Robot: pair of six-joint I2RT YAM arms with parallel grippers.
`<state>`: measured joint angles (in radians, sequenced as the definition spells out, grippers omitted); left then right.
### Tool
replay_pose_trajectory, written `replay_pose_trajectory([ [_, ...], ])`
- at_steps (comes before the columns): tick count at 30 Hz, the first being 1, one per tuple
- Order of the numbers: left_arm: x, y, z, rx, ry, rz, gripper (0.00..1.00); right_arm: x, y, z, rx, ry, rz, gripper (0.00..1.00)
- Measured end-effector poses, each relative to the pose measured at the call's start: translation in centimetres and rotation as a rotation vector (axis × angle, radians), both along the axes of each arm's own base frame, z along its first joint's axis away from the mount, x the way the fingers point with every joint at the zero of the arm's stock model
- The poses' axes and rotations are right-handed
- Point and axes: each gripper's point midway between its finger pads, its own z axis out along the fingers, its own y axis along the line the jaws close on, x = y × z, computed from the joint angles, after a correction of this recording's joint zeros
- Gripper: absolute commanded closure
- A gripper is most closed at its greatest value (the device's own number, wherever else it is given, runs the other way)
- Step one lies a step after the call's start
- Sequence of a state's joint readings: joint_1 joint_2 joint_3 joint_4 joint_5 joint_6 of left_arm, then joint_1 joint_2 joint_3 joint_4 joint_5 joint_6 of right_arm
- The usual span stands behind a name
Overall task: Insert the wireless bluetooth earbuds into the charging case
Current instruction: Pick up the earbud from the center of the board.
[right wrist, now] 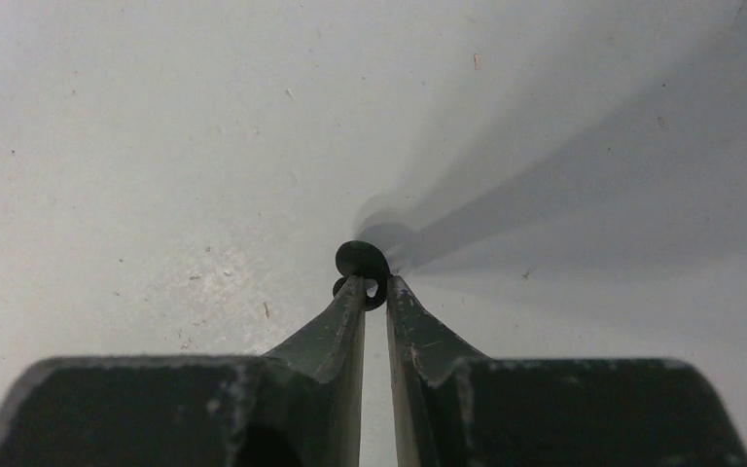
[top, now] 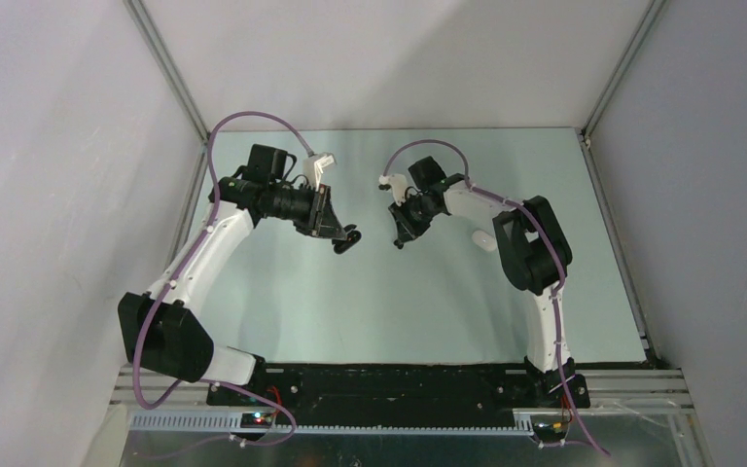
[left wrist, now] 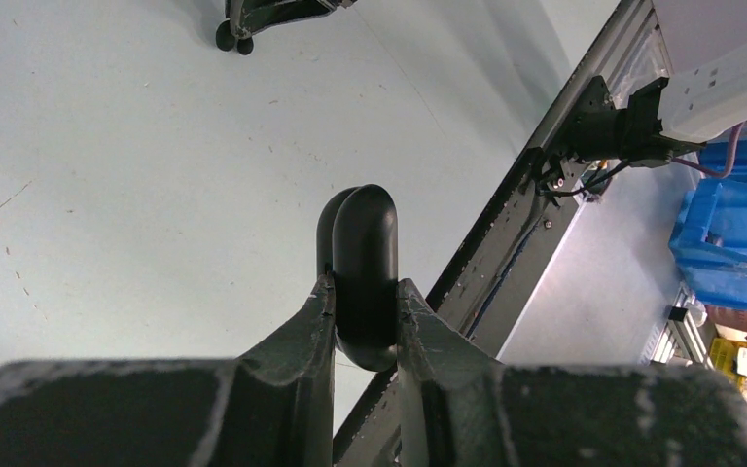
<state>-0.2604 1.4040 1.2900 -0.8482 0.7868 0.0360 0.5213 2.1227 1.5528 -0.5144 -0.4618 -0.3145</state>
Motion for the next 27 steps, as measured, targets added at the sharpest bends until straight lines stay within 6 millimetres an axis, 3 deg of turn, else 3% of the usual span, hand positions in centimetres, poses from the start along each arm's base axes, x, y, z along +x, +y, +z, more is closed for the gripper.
replay_pose_trajectory([
  [4, 0.0, 0.0, 0.0, 0.000, 0.000, 0.000, 1.00, -0.1, 0.0, 0.1, 0.014, 0.012, 0.004, 0.87],
  [9, 0.0, 0.0, 0.0, 0.000, 0.000, 0.000, 1.00, -0.5, 0.4, 0.3, 0.040, 0.028, 0.019, 1.00],
  [27, 0.0, 0.0, -0.1, 0.001, 0.001, -0.001, 1.00, -1.1, 0.9, 0.4, 0.048, 0.038, 0.039, 1.00],
])
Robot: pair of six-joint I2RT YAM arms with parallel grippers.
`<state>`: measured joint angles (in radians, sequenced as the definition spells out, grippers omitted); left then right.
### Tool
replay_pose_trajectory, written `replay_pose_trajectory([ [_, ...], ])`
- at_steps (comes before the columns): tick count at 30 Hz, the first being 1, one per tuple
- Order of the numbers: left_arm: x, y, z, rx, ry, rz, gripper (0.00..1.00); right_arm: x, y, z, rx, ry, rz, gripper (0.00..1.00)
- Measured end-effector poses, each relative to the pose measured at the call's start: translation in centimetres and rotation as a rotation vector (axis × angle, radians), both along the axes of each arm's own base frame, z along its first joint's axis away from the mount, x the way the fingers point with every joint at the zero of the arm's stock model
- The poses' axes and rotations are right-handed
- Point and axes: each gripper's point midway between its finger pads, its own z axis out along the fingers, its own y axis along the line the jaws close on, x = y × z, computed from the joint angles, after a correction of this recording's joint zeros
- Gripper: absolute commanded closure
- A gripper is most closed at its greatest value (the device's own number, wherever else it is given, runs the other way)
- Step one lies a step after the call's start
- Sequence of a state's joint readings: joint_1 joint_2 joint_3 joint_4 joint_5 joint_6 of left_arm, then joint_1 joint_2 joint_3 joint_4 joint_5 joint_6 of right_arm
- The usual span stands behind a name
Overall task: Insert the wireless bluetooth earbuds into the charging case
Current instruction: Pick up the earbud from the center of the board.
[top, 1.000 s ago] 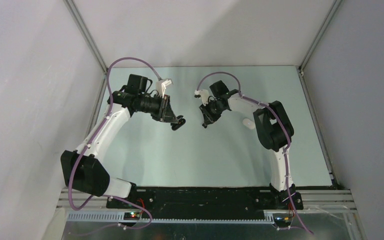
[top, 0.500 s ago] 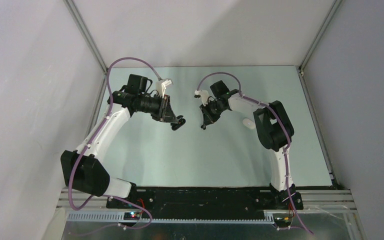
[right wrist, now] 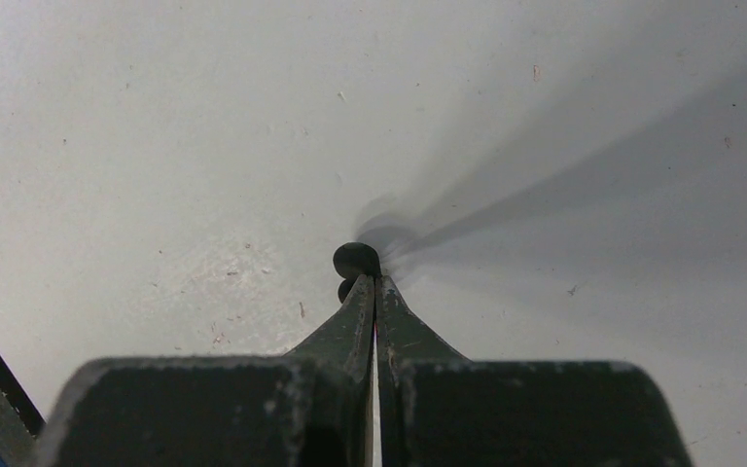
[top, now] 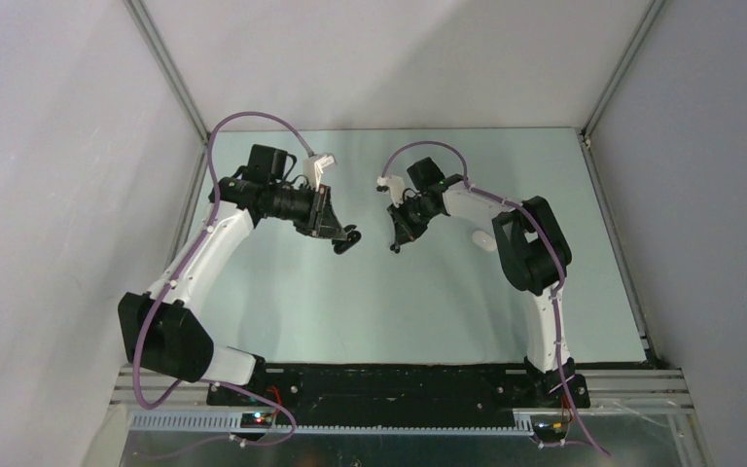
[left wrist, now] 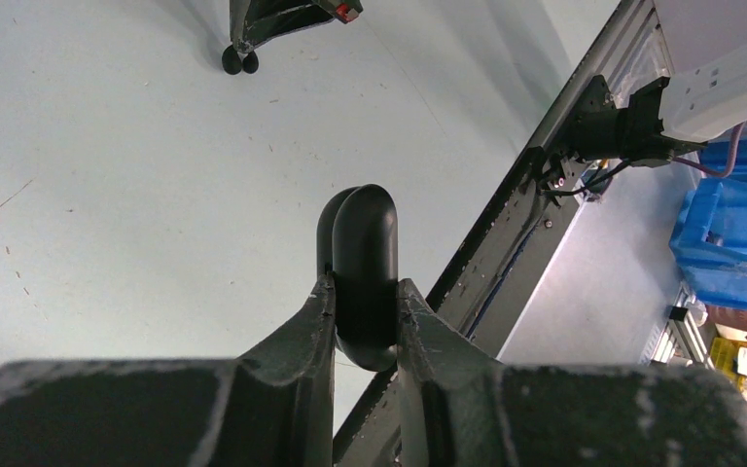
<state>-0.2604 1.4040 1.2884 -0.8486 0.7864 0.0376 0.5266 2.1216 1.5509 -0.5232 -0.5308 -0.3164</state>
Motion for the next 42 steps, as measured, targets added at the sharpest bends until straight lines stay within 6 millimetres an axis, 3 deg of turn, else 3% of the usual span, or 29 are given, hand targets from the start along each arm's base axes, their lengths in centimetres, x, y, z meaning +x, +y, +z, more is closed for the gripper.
replay_pose_trajectory([
  [16, 0.0, 0.0, 0.0, 0.003, -0.001, 0.002, 1.00, -0.1, 0.2, -0.2, -0.023, -0.015, 0.005, 0.80],
  [22, 0.1, 0.1, -0.1, 0.005, -0.001, 0.003, 1.00, -0.6, 0.5, -0.4, -0.025, -0.010, 0.015, 0.78],
  [30, 0.1, 0.1, -0.1, 0.005, -0.002, 0.003, 1.00, -1.1, 0.7, -0.6, -0.027, 0.000, 0.021, 0.88],
  [35, 0.1, 0.1, -0.1, 0.006, -0.006, 0.000, 1.00, -1.0, 0.6, -0.6, -0.027, 0.000, 0.018, 0.76],
  [42, 0.1, 0.1, -0.1, 0.007, -0.007, 0.000, 1.00, -0.6, 0.2, -0.6, -0.026, -0.001, 0.007, 0.77],
])
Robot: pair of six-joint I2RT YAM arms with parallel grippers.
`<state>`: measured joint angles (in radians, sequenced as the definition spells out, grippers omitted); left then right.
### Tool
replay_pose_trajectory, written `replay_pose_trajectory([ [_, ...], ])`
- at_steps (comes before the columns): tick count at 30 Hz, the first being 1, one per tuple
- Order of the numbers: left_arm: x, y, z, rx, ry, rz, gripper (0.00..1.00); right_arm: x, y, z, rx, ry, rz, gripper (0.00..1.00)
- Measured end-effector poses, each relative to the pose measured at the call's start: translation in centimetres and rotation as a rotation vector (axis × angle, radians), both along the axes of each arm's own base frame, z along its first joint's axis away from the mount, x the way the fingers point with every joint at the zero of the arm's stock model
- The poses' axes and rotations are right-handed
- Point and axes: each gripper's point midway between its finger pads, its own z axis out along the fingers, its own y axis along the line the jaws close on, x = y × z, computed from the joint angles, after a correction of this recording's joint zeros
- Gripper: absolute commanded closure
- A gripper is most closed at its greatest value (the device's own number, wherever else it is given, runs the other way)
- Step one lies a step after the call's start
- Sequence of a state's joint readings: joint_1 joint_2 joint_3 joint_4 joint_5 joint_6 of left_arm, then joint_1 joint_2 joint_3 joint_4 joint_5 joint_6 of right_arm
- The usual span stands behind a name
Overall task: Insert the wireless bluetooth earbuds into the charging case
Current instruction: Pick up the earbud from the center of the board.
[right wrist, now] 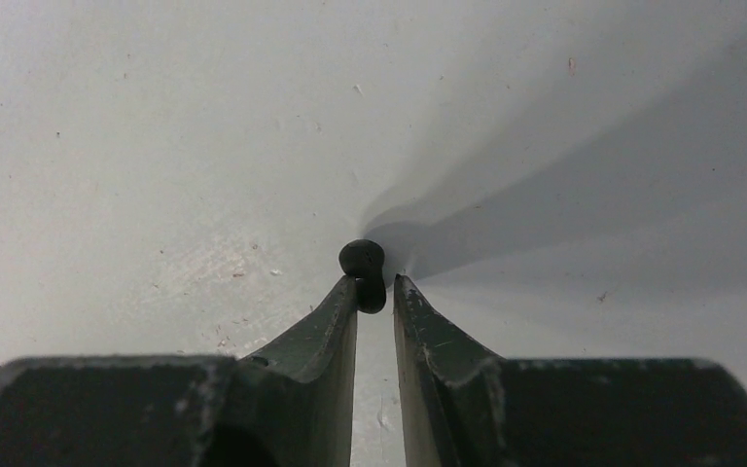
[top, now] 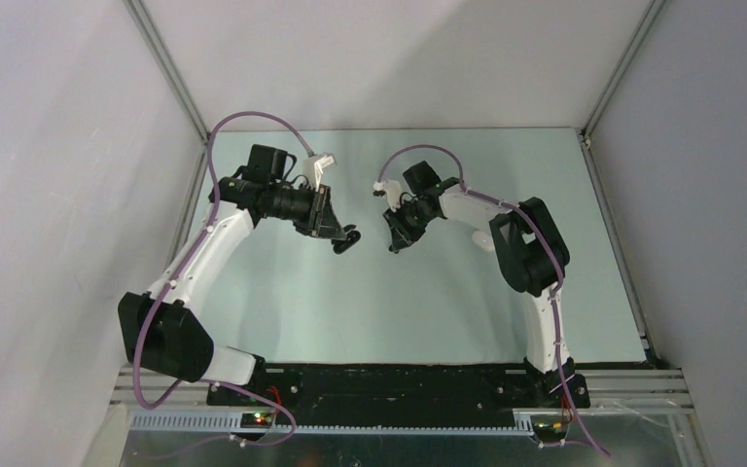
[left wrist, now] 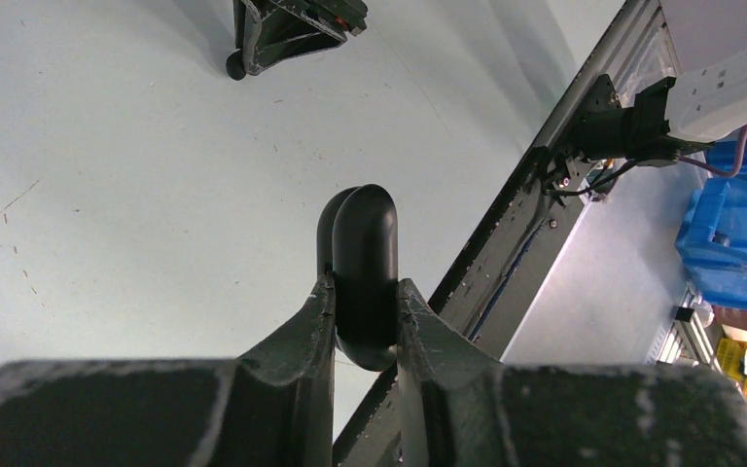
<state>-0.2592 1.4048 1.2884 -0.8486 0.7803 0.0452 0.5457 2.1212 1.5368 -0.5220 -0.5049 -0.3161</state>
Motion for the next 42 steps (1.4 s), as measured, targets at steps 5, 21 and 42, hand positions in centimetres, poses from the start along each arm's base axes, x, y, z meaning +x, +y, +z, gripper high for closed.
replay_pose_trajectory([
  [5, 0.0, 0.0, 0.0, 0.000, 0.000, 0.000, 1.00, 0.0, 0.1, 0.1, 0.005, 0.002, 0.004, 0.77],
  [21, 0.0, 0.0, 0.0, 0.001, 0.000, 0.000, 1.00, 0.3, 0.7, 1.0, 0.043, -0.002, 0.016, 0.86],
  [42, 0.0, 0.0, 0.0, 0.000, 0.000, 0.000, 1.00, 0.5, 0.5, 0.9, 0.031, -0.016, 0.023, 0.82],
])
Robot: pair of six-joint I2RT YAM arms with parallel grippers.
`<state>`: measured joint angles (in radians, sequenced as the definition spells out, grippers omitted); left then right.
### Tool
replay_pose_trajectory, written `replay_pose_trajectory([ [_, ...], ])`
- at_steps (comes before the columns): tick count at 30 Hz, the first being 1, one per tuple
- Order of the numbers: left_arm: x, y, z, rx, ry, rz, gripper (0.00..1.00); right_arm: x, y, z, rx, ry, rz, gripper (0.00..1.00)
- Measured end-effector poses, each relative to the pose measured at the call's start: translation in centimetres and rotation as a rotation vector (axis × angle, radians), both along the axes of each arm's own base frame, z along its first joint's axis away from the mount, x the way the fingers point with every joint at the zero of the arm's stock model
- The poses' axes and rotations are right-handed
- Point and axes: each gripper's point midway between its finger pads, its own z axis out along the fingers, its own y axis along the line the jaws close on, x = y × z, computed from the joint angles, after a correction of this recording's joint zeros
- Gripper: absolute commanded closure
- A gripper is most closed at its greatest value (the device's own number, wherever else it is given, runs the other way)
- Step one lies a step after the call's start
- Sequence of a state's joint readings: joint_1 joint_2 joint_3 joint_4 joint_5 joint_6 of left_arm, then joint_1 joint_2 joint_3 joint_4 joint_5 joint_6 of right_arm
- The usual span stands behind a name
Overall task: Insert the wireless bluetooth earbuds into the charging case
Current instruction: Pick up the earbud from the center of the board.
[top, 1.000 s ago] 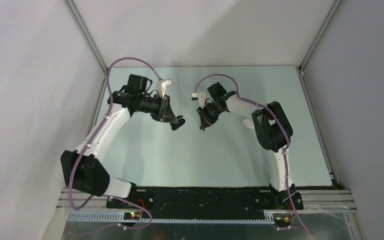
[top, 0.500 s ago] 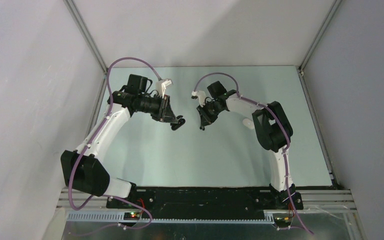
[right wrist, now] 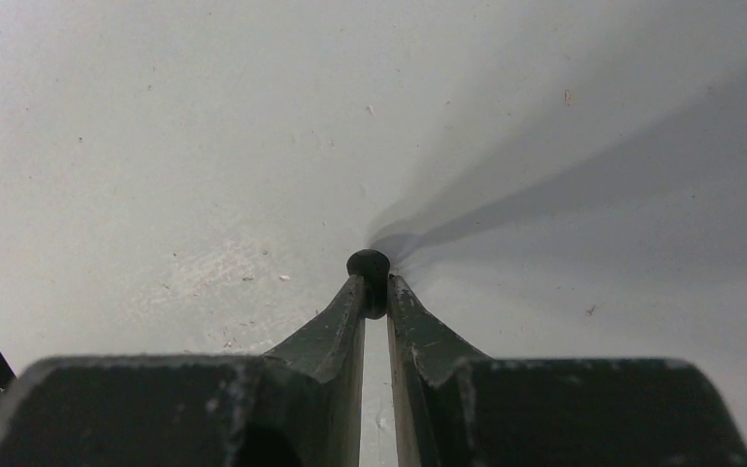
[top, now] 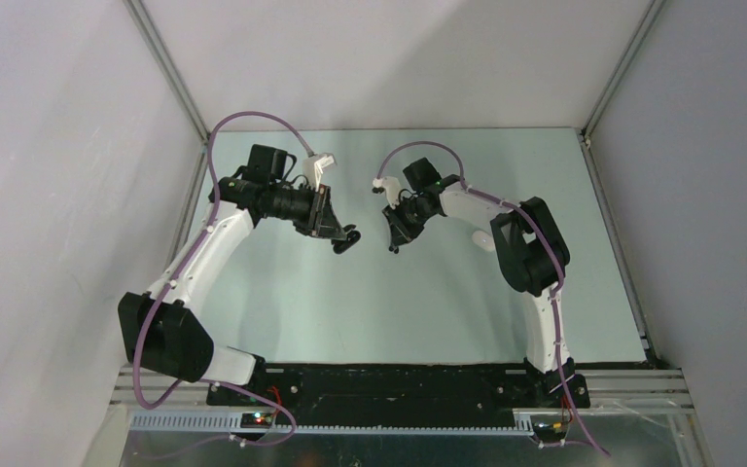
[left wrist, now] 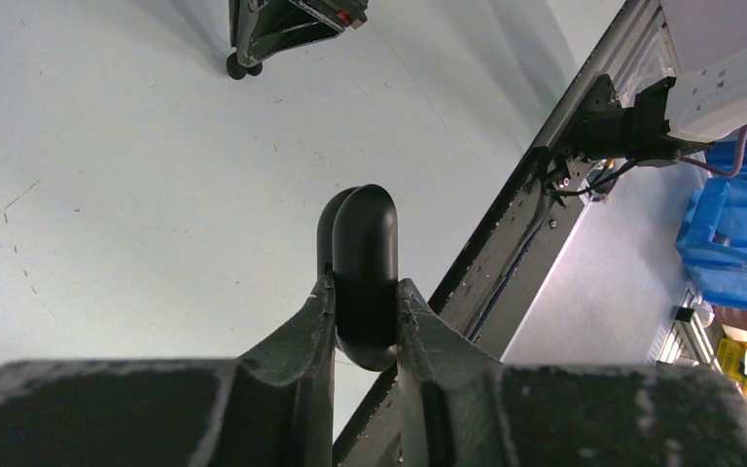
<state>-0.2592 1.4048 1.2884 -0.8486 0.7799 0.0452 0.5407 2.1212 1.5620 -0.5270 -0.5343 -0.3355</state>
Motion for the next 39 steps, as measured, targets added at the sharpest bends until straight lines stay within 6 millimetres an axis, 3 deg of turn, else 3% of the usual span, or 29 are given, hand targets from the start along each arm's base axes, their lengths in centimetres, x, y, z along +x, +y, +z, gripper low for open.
replay_pose_trajectory([
  [16, 0.0, 0.0, 0.0, 0.000, 0.000, 0.000, 1.00, -0.5, -0.3, -0.4, -0.013, 0.009, 0.015, 0.85],
  [18, 0.0, 0.0, 0.0, 0.000, 0.000, 0.000, 1.00, -0.6, -0.4, -0.4, -0.015, 0.012, 0.015, 0.87],
  [22, 0.0, 0.0, 0.0, 0.000, 0.000, 0.000, 1.00, -0.5, -0.4, -0.4, -0.016, 0.008, 0.020, 1.00],
  [30, 0.1, 0.0, -0.2, 0.002, 0.006, 0.000, 1.00, -0.9, -0.8, 0.0, -0.007, -0.007, 0.095, 1.00],
  [32, 0.1, -0.1, -0.4, 0.002, 0.014, -0.001, 1.00, -1.6, -1.4, 1.1, 0.002, -0.023, 0.157, 1.00],
  [35, 0.4, -0.2, -0.7, 0.000, 0.031, -0.006, 1.00, -2.7, -2.5, 4.9, 0.039, -0.108, 0.289, 1.00],
  [39, 1.1, -0.7, -0.7, 0.004, 0.023, -0.024, 1.00, -5.0, -4.6, 13.5, 0.061, -0.407, 0.542, 1.00],
])
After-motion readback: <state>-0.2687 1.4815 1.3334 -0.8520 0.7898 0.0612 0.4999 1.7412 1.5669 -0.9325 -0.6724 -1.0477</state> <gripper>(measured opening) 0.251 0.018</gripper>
